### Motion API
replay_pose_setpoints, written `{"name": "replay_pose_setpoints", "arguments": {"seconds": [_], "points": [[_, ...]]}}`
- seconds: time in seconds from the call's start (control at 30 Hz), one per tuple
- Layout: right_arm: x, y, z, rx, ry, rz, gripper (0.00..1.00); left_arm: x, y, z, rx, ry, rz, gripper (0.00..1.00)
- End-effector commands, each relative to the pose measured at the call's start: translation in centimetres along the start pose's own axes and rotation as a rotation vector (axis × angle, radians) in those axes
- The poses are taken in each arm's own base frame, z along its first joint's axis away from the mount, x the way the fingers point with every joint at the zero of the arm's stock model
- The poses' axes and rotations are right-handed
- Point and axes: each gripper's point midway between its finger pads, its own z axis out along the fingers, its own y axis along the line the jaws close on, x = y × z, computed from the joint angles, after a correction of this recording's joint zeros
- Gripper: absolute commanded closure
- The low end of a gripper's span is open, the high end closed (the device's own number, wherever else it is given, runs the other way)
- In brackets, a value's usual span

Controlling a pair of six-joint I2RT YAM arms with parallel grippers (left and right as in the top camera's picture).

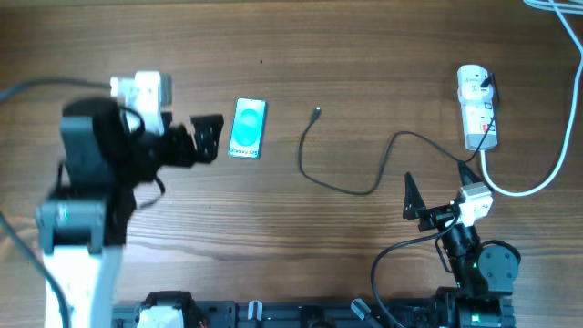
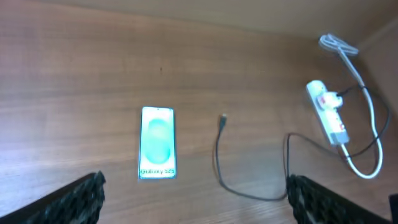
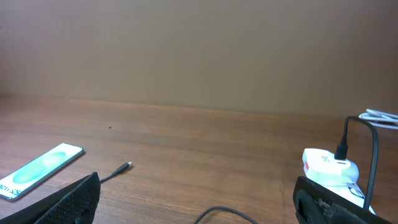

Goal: Plug charger to phone and switch on socket
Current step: 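Move the left gripper over the Galaxy S25 phone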

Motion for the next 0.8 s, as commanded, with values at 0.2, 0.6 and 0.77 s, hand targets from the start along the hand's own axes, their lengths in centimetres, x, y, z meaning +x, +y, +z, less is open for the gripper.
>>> {"name": "replay_pose_setpoints", "arguments": {"seconds": [0.2,0.6,0.77], "points": [[0.0,-0.1,0.0,0.008,-0.002,-0.013,0.00,-0.8,0.8,6.7,-0.120,0.387,0.004,0.00],[0.0,-0.1,0.0,0.008,-0.002,-0.013,0.00,4.2,3.2,17.4,-0.119,0.604,-0.029,0.00],[0.0,-0.1,0.0,0.008,-0.002,-0.013,0.00,6.8,4.7,19.8,-0.219,0.686,0.023,0.00]]}}
